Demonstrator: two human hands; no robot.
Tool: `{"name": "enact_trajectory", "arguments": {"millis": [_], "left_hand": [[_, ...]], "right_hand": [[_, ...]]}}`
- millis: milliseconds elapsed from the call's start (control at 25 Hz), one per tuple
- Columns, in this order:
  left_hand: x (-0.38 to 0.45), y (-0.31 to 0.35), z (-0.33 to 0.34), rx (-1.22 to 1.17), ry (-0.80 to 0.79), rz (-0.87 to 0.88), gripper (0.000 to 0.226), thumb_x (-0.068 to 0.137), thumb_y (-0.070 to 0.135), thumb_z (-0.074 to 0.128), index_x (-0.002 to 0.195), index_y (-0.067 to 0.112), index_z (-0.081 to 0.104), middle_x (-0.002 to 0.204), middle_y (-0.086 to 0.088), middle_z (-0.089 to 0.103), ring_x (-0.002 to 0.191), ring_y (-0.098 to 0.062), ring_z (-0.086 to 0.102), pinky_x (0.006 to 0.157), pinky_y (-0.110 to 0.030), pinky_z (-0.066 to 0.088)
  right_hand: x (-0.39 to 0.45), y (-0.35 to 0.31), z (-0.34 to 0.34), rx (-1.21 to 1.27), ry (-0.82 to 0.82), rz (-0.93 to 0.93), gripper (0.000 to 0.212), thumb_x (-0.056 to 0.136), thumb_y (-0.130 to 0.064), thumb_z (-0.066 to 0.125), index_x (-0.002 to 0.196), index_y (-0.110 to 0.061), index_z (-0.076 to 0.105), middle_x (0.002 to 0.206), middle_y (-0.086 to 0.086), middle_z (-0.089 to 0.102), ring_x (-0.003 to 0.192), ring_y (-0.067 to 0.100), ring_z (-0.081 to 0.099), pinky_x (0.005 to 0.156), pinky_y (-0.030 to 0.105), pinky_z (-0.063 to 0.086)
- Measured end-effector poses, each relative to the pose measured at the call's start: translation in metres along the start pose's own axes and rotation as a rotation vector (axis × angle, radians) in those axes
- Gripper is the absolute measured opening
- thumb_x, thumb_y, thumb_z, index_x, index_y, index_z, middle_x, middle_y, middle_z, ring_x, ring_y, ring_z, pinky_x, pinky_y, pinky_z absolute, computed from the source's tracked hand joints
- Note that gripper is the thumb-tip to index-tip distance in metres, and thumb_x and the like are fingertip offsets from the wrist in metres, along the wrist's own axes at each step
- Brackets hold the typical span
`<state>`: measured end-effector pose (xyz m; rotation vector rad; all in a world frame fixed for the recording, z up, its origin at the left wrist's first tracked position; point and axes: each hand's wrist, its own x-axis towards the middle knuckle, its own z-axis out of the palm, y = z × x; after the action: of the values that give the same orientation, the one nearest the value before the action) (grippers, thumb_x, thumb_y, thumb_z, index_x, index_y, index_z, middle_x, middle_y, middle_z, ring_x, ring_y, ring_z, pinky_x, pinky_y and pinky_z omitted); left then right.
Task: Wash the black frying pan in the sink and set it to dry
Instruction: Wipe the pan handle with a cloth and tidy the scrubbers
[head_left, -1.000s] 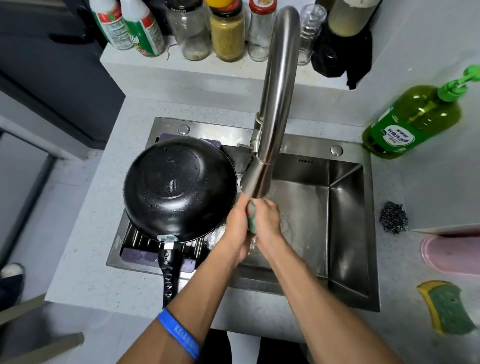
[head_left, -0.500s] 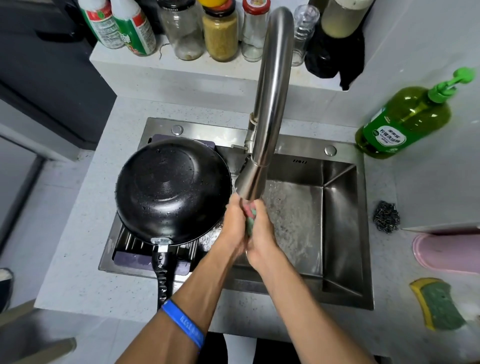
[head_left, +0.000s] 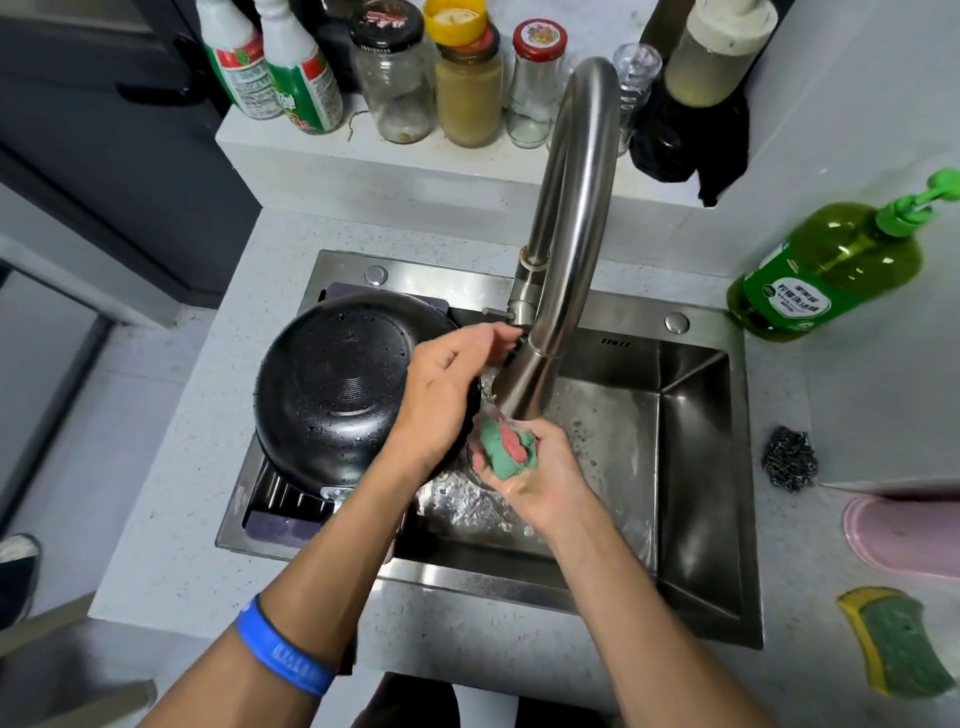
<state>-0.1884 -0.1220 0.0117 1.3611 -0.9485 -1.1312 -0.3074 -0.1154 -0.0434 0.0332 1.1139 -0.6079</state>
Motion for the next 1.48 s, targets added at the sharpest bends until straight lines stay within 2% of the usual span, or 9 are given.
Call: {"name": "enact_trajectory", "arguments": {"millis": [280, 440, 680, 760, 840, 960, 1160, 1320, 1480], "left_hand": [[-0.003, -0.005, 0.017, -0.054, -0.145, -0.019, 0.032, 0.102, 0.017, 0.046, 0.087, 0.015, 0.075, 0.084, 0.007, 0.071, 0.080, -0.007, 0.063, 0.077, -0.023, 0.047], [0.052, -0.046, 0.011, 0.178, 0.189, -0.290, 0.028, 0.086, 0.036, 0.061, 0.107, 0.018, 0.068, 0.094, -0.003, 0.071, 0.089, -0.020, 0.065, 0.091, -0.043, 0.052], [0.114, -0.058, 0.022, 0.614, 0.179, -0.387, 0.008, 0.086, 0.020, 0.065, 0.093, 0.018, 0.067, 0.098, -0.006, 0.072, 0.095, -0.024, 0.067, 0.092, -0.033, 0.052], [0.116, -0.061, 0.018, 0.696, 0.204, -0.332, 0.005, 0.087, 0.017, 0.064, 0.087, 0.016, 0.070, 0.094, -0.005, 0.073, 0.092, -0.024, 0.067, 0.088, -0.031, 0.052], [0.119, -0.060, 0.017, 0.769, 0.162, -0.208, 0.008, 0.088, 0.016, 0.063, 0.086, 0.013, 0.071, 0.091, -0.006, 0.073, 0.090, -0.025, 0.066, 0.085, -0.032, 0.052], [0.131, -0.046, 0.024, 0.822, 0.036, -0.055, 0.008, 0.086, 0.016, 0.062, 0.082, 0.014, 0.069, 0.082, -0.006, 0.072, 0.082, -0.026, 0.066, 0.075, -0.032, 0.053], [0.100, -0.059, 0.001, 0.430, 0.141, -0.207, 0.006, 0.086, 0.020, 0.063, 0.092, 0.019, 0.067, 0.081, -0.001, 0.069, 0.075, -0.017, 0.065, 0.082, -0.037, 0.056], [-0.009, -0.075, -0.019, 0.237, 0.223, -0.207, 0.024, 0.090, 0.010, 0.056, 0.083, 0.030, 0.067, 0.082, 0.002, 0.070, 0.076, -0.016, 0.064, 0.079, -0.037, 0.053], [-0.065, -0.083, -0.010, 0.181, 0.151, -0.307, 0.024, 0.092, 0.010, 0.055, 0.088, 0.028, 0.069, 0.085, 0.000, 0.070, 0.079, -0.017, 0.062, 0.074, -0.031, 0.051]], "right_hand": [[-0.002, -0.011, -0.007, 0.060, 0.049, 0.004, 0.052, 0.100, -0.049, 0.044, 0.092, -0.008, 0.074, 0.096, 0.016, 0.075, 0.084, 0.027, 0.069, 0.073, 0.037, 0.053], [-0.007, -0.014, -0.003, 0.068, 0.140, -0.016, 0.028, 0.101, -0.016, 0.040, 0.081, -0.005, 0.057, 0.084, 0.014, 0.057, 0.072, 0.022, 0.054, 0.063, 0.036, 0.051], [-0.007, -0.010, -0.001, 0.194, 0.052, 0.035, 0.027, 0.099, -0.004, 0.049, 0.078, 0.005, 0.064, 0.079, 0.022, 0.071, 0.089, 0.034, 0.066, 0.070, 0.048, 0.062], [-0.002, -0.008, -0.007, 0.130, 0.020, 0.041, 0.026, 0.096, -0.001, 0.055, 0.076, 0.005, 0.071, 0.086, 0.018, 0.073, 0.080, 0.028, 0.072, 0.060, 0.033, 0.063], [-0.002, -0.004, -0.006, 0.049, 0.033, 0.003, 0.017, 0.092, -0.002, 0.063, 0.106, 0.004, 0.071, 0.094, 0.011, 0.071, 0.068, 0.017, 0.070, 0.049, 0.021, 0.054], [0.004, 0.002, -0.008, 0.084, 0.045, -0.033, 0.012, 0.091, -0.005, 0.065, 0.103, -0.003, 0.068, 0.086, 0.008, 0.067, 0.068, 0.015, 0.061, 0.055, 0.026, 0.048], [0.005, 0.007, -0.005, 0.130, 0.029, -0.120, 0.032, 0.085, 0.026, 0.047, 0.093, -0.004, 0.056, 0.089, 0.013, 0.065, 0.084, 0.029, 0.071, 0.058, 0.037, 0.061], [0.005, 0.009, -0.002, 0.104, 0.133, -0.230, 0.016, 0.095, 0.006, 0.056, 0.105, -0.005, 0.059, 0.081, 0.011, 0.065, 0.049, 0.008, 0.056, 0.036, 0.017, 0.038], [0.010, 0.009, -0.007, -0.179, 0.290, -0.290, 0.012, 0.095, -0.016, 0.066, 0.089, -0.005, 0.067, 0.061, 0.000, 0.055, 0.037, 0.006, 0.038, 0.033, 0.019, 0.023]]}}
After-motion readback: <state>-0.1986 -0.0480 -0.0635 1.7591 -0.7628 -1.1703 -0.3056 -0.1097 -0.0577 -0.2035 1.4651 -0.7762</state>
